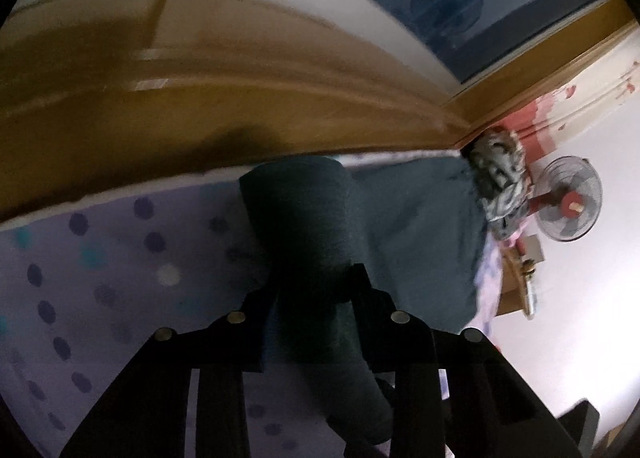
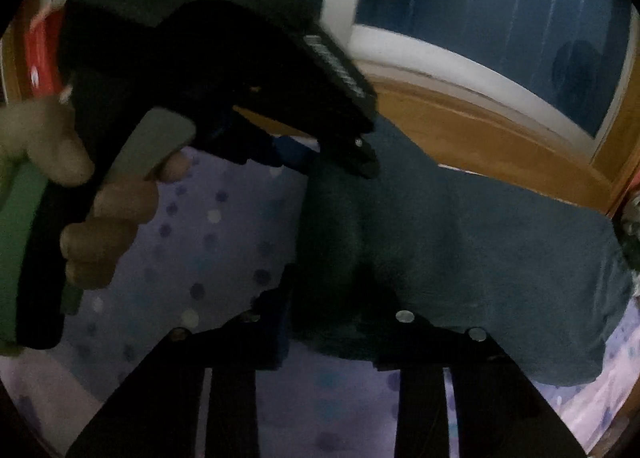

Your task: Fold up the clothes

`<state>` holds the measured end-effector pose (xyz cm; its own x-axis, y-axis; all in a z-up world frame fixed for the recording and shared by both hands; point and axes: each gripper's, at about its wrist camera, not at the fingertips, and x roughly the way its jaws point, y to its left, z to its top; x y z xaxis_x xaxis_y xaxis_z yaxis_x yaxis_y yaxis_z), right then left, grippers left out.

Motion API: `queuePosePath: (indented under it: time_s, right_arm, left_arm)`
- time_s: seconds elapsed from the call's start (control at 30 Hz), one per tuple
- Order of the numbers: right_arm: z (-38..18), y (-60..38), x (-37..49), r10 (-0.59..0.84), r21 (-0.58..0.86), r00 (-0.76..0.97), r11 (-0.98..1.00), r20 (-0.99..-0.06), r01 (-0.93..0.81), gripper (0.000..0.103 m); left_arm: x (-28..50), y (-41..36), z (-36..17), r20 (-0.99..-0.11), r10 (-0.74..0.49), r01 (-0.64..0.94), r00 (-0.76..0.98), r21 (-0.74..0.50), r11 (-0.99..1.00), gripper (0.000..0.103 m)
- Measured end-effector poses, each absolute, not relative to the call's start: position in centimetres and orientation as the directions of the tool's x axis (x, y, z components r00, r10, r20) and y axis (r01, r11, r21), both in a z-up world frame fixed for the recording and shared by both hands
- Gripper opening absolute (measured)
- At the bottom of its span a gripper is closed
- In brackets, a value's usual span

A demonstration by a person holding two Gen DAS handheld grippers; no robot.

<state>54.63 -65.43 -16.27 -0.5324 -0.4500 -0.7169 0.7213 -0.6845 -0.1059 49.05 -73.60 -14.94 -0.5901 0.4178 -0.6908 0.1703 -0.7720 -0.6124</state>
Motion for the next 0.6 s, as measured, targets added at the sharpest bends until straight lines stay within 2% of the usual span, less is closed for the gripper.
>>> queuePosePath:
  time_s: [0.3,0.47,0.6]
  right_arm:
    - [-12.0,-58.9,50.0,-0.64,0.165,-0.386,-0.629,-0.664,0.76,0.028]
    - [-11.3,-53.1,46.3,-0.712,0.348,-0.333,-0.627,-0.618,0.697,0.028]
    - [-12.1,-50.4,44.4,-0.725,0.42,-0.329,-0.642,-0.605,0.642,0.028]
  left_arm:
    - [47.6,-69.2,-10.1,-0.664,0.368,0.154,-0.651,-0.59,-0.792,0.031]
    - [44.9,-65.3,-8.9,-0.681,0.358,0.126,-0.638,-0.551,-0.825,0.031]
    - [42.5,-62.0,-8.8,-0.696,0.366,0.113,-0.618,-0.539,-0.835,0.031]
